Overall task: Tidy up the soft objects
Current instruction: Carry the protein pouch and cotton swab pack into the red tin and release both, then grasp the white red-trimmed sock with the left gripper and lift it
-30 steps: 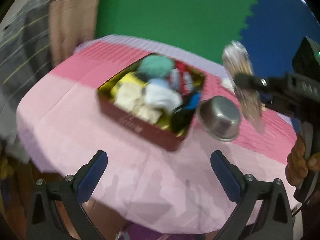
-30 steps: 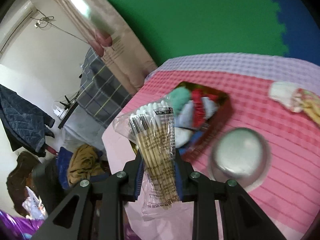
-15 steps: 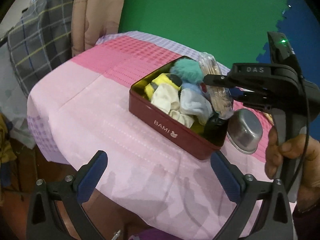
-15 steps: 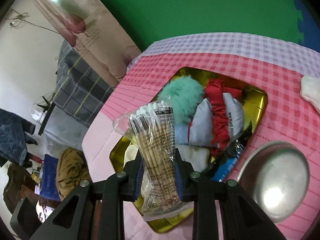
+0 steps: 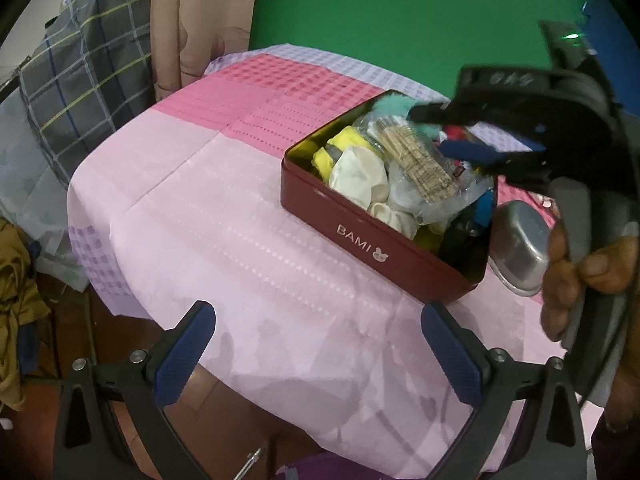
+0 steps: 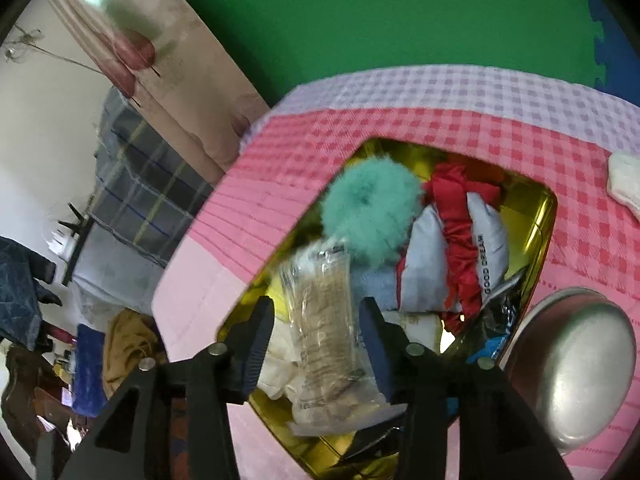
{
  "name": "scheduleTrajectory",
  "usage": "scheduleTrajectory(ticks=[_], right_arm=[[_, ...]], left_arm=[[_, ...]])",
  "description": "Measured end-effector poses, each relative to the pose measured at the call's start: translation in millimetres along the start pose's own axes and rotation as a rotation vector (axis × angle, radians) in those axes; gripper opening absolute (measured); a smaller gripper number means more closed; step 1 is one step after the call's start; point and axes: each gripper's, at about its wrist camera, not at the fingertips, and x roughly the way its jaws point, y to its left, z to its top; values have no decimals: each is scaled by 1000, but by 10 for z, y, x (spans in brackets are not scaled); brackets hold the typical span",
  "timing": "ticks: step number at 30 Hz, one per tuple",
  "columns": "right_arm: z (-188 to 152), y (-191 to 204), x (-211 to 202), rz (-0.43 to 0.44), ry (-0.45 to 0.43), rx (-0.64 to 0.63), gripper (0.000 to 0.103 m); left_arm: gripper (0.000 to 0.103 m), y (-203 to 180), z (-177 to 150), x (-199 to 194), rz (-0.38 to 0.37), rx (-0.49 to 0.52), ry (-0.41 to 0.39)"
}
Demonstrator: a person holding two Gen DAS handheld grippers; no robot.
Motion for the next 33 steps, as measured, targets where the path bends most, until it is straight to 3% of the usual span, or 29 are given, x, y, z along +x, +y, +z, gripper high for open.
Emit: scheduleTrajectory(ticks=[7, 10, 12, 17, 19, 23, 27, 33], right_arm=[[-41, -58, -419, 32, -110, 2, 50], [-173, -194, -676, 0, -164, -7, 50], [-315, -337, -864, -71, -199, -31, 50], [-724, -1017, -1251, -364, -217, -76, 51], [-873, -1413, -1412, -497, -203, -49, 51], [-1077, -2094, -1710, -675, -185, 35, 51], [-1226, -2768, -1996, -785, -150, 144, 51], [-1304, -3212, -2301, -789, -204, 208, 72]], left_arm=[[102, -33, -22, 18, 22, 15, 5], [102, -64, -25, 17, 35, 33, 2], [102, -83, -30, 13, 47, 43, 0], [102, -133, -66, -7, 53, 53, -1], [102, -166, -75, -21, 59, 62, -3], [102, -291, -107, -75, 71, 110, -21], [102, -474, -139, -142, 51, 192, -35], [102, -940, -187, -294, -37, 418, -66]])
